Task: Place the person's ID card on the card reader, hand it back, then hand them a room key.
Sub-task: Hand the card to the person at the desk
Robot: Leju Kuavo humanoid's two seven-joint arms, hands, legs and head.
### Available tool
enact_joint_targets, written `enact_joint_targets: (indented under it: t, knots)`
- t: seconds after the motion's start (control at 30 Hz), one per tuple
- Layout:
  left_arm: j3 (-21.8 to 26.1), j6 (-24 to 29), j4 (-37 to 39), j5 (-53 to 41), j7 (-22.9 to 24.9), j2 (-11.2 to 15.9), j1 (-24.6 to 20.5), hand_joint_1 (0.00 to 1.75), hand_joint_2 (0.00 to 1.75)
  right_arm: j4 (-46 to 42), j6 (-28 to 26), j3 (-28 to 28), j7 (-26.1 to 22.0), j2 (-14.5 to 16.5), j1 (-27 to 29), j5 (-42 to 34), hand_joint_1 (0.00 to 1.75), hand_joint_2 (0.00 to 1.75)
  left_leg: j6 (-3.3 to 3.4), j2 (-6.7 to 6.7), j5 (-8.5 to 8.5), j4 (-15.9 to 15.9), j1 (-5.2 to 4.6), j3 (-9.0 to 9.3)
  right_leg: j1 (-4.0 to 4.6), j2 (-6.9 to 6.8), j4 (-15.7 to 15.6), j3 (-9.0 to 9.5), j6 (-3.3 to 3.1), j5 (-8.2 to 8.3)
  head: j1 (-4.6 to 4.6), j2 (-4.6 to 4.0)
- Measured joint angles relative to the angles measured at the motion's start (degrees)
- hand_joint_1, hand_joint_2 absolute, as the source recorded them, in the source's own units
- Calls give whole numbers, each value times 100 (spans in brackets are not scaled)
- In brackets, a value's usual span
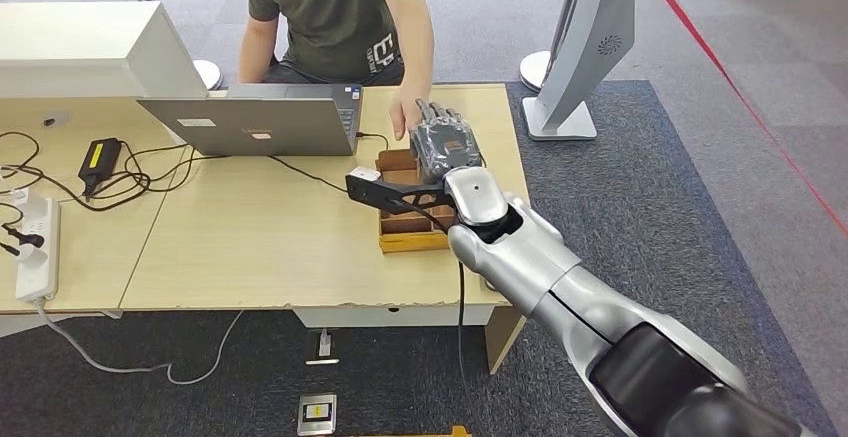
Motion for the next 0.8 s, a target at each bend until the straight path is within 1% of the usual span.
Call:
enact_joint_targets:
  t: [0.1,0.13,0.23,0.27,0.57,0.67,0.8]
  knots:
    - [3,44,1,48,-10,1,6,0,0,66,-34,21,7,7,-5,-1,175,175,0,0,0,0,0,0,0,0,0,0,0,0,1,0]
    - [5,55,1,69,-15,1,7,0,0,83,-56,29,8,14,-4,4,131,175,0,0,0,0,0,0,0,0,0,0,0,0,1,-1]
    - [14,79,1,116,4,-6,7,0,0,132,-169,48,15,61,-1,44,0,44,0,1,0,0,0,0,0,0,0,-1,0,0,-1,-1]
    - [16,86,1,127,17,-11,7,0,0,147,-211,53,19,80,0,65,0,0,0,1,-1,0,0,0,0,1,0,-2,0,0,-1,-1]
    - [21,209,1,188,172,-55,13,0,0,281,-350,125,-132,186,7,303,0,0,0,2,0,0,1,1,1,1,0,-3,-2,0,1,-1]
    - [24,245,1,195,178,-59,16,0,0,270,-347,121,-131,168,34,405,0,0,0,2,0,1,1,2,1,1,-1,-3,-3,2,0,-1]
    - [34,284,1,209,157,-62,24,0,0,139,-372,43,-158,61,144,462,0,0,0,3,0,1,1,2,1,1,-1,-3,-4,2,0,-1]
